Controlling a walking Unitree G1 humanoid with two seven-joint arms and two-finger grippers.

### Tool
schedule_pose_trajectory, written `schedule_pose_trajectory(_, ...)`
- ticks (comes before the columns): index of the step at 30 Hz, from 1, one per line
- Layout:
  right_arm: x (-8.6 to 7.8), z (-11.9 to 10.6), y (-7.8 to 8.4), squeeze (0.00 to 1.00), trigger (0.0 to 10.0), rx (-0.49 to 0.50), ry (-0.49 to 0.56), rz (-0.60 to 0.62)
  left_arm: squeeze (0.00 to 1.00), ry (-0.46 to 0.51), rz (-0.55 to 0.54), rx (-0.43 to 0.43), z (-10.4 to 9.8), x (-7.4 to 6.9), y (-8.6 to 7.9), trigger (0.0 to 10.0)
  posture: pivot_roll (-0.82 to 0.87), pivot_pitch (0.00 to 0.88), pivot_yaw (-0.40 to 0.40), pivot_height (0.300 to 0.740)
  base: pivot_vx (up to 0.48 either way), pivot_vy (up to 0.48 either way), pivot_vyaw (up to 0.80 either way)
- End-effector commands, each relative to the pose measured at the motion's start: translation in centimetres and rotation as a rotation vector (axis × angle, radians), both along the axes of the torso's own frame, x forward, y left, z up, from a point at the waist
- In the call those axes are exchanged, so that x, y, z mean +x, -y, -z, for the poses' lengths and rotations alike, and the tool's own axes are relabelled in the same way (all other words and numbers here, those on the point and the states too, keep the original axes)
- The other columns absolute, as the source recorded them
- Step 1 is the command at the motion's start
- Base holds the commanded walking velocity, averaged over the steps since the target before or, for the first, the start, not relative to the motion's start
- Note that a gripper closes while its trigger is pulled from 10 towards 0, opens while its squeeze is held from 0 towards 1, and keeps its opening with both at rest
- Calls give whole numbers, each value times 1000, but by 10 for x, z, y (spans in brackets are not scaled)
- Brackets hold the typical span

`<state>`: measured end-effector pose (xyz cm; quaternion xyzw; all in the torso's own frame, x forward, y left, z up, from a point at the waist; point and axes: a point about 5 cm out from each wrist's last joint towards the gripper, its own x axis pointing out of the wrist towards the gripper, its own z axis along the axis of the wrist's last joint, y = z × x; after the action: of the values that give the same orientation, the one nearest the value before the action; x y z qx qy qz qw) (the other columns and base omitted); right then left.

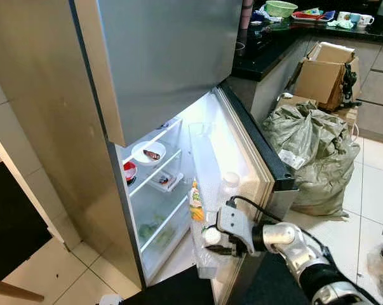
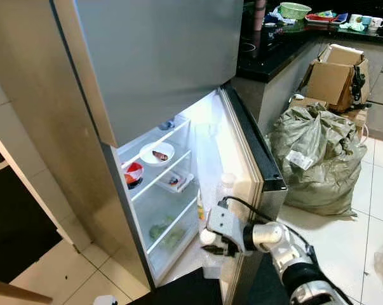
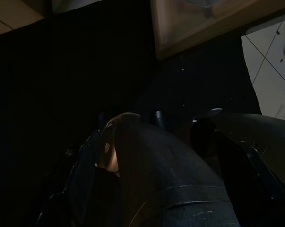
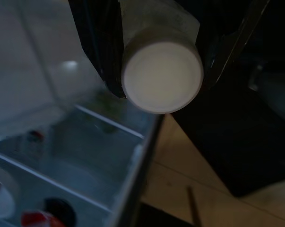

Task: Restocking fridge

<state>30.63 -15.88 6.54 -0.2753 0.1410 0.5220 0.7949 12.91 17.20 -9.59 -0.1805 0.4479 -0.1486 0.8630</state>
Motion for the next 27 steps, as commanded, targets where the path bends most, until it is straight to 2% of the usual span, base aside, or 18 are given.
schedule_pose_trajectory(1, 10, -12, 9, 0, 10000, 10, 51, 65, 0, -6, 3, 8, 1, -3, -2, 10000, -26, 0, -22, 740, 0, 0, 0)
schedule_pose_trajectory(5, 17, -13, 34, 0, 10000, -53, 96, 209, 0, -7, 6, 7, 1, -3, -1, 10000, -25, 0, -26, 740, 0, 0, 0)
schedule_pose_trajectory(8, 19, -14, 40, 0, 10000, -68, 110, 247, 0, -6, 6, 6, 1, -3, -1, 10000, -25, 0, -26, 740, 0, 0, 0)
schedule_pose_trajectory(10, 24, -19, 55, 0, 10000, -86, 146, 350, 0, -5, 7, 4, 1, -3, -1, 10000, -26, 0, -26, 740, 0, 0, 0)
schedule_pose_trajectory(11, 24, -19, 55, 0, 10000, -86, 146, 350, 0, -5, 7, 4, 1, -3, -1, 10000, -26, 0, -26, 740, 0, 0, 0)
schedule_pose_trajectory(12, 26, -22, 63, 0, 10000, -95, 165, 396, 0, -5, 7, 3, 1, -3, 0, 10000, -26, 0, -26, 740, 0, 0, 0)
schedule_pose_trajectory(14, 26, -22, 63, 0, 10000, -95, 165, 396, 0, -5, 7, 3, 1, -3, 0, 10000, -26, 0, -26, 740, 0, 0, 0)
schedule_pose_trajectory(16, 29, -28, 84, 0, 10000, -135, 211, 516, 0, -4, 5, 3, 1, -3, 0, 10000, -26, 0, -28, 740, 0, 0, 0)
schedule_pose_trajectory(17, 29, -28, 84, 0, 10000, -135, 211, 516, 0, -4, 5, 3, 1, -3, 0, 10000, -26, 0, -28, 740, 0, 0, 0)
schedule_pose_trajectory(20, 30, -40, 122, 0, 10000, -223, 293, 698, 0, -7, 5, 4, 1, -4, 0, 10000, -28, 0, -27, 740, 0, 0, 0)
schedule_pose_trajectory(27, 26, -44, 144, 0, 10000, -288, 344, 816, 0, -8, 6, 5, 1, -4, -1, 10000, -27, 0, -22, 740, 0, 0, 0)
